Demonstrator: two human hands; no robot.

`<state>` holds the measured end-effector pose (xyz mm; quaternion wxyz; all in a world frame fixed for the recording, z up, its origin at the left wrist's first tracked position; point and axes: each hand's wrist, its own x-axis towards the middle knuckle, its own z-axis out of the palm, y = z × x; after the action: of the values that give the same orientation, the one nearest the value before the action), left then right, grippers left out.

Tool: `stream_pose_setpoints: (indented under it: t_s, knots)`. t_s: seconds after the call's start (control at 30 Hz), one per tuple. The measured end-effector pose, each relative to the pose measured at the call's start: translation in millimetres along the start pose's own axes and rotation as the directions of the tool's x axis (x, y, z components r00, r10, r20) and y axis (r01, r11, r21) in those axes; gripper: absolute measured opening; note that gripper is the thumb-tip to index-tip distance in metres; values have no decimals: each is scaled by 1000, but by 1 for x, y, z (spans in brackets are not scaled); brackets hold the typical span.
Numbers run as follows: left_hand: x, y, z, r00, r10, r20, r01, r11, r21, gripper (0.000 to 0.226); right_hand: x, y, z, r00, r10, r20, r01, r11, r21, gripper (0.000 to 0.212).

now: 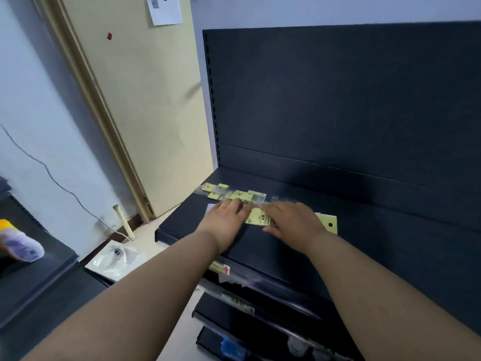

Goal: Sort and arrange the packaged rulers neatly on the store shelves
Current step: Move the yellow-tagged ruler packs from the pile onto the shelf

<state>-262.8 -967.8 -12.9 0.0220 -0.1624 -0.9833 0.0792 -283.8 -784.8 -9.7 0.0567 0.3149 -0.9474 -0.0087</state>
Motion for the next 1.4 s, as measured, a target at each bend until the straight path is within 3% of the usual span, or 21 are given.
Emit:
stream_pose_setpoints:
  t_s: [0.23, 0.33, 0.47, 0.63, 0.77, 0.97, 1.27, 1.4]
  knots:
    - [50, -79, 34, 985, 123, 119, -117, 991, -60, 81, 70, -33, 26, 957, 274, 99, -281, 958, 60, 50]
    - [59, -88, 46, 966, 188, 176, -165, 977, -137, 78, 75, -42, 43, 922, 358, 146, -372, 925, 80, 57]
    - [66, -81, 56, 949, 290, 122, -256, 938, -235, 57, 66, -41, 45, 897, 402, 182, -422, 903, 85, 59]
    - [84, -47, 46, 930, 366, 31, -352, 913, -206, 56, 35, -21, 35, 847, 516, 124, -528, 844, 96, 59]
    - [95, 12, 30, 883, 468, -23, -464, 868, -178, 57, -17, 1, 23, 774, 618, 135, -629, 776, 51, 60]
    - [87, 127, 0, 741, 659, -127, -671, 722, -172, 57, -132, 43, -1, 616, 777, 129, -782, 623, -22, 59]
    - [56, 368, -51, 607, 773, -183, -795, 589, -145, 58, -363, 111, -37, 394, 910, 131, -911, 405, -74, 59]
    - [31, 487, -72, 533, 824, -194, -846, 508, -164, 58, -473, 135, -45, 293, 949, 119, -947, 305, -100, 77]
